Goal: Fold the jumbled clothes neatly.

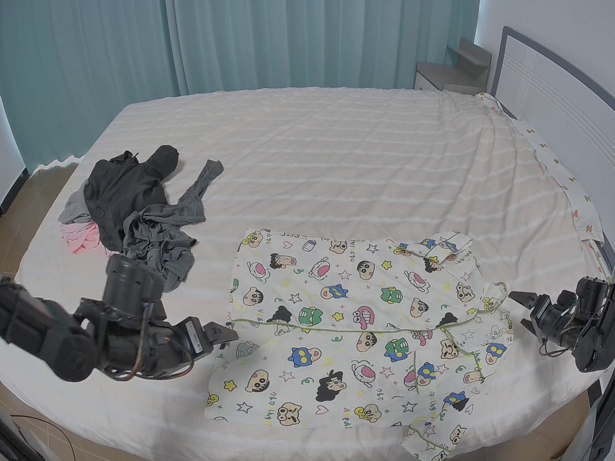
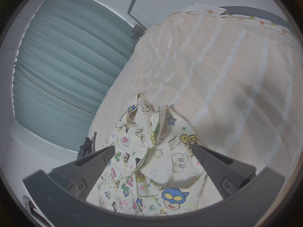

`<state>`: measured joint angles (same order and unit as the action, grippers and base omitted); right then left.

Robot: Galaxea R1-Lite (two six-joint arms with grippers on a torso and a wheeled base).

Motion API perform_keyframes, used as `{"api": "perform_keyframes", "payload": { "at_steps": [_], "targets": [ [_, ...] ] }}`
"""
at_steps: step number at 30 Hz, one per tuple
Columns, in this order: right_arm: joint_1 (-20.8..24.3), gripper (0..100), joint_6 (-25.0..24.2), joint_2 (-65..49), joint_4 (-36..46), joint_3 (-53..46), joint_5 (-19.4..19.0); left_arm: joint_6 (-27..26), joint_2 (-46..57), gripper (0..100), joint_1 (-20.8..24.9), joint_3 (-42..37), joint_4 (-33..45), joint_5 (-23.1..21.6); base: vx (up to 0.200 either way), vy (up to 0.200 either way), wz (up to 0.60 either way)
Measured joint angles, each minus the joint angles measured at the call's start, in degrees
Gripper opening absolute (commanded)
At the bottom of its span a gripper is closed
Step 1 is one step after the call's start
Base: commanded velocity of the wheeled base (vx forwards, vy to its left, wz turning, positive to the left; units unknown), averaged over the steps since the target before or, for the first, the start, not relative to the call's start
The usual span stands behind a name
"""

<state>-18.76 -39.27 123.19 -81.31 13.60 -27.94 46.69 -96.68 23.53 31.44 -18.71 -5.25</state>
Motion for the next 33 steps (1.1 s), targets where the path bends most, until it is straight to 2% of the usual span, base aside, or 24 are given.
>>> {"api": "perform_keyframes", "payload": {
  "at_steps": [6,11,13,23,33],
  "targets": [
    [0.16,100,-1.65,3.02,-6.85,-2.83,-3.25,0.74,-13.29,100,0.09,8.03,1.91,1.6,0.0,0.0,0.0],
    [0.18,100,-2.04,4.84,-7.64,-4.33,-4.6,0.22,-20.49,100,0.22,11.84,2.24,5.94,0.0,0.0,0.0],
    [0.27,100,-2.08,5.23,-7.64,-4.73,-4.79,0.24,-22.38,100,0.22,12.69,2.16,6.23,0.0,0.0,0.0],
    [0.29,100,-2.12,5.86,-7.67,-5.07,-4.92,0.52,-26.27,100,0.39,14.86,-2.17,6.81,0.0,0.0,0.0],
    [0.09,100,-2.15,5.73,-7.67,-5.34,-5.69,2.49,-28.1,100,2.88,15.1,-3.05,7.13,0.0,0.0,0.0]
  ]
}}
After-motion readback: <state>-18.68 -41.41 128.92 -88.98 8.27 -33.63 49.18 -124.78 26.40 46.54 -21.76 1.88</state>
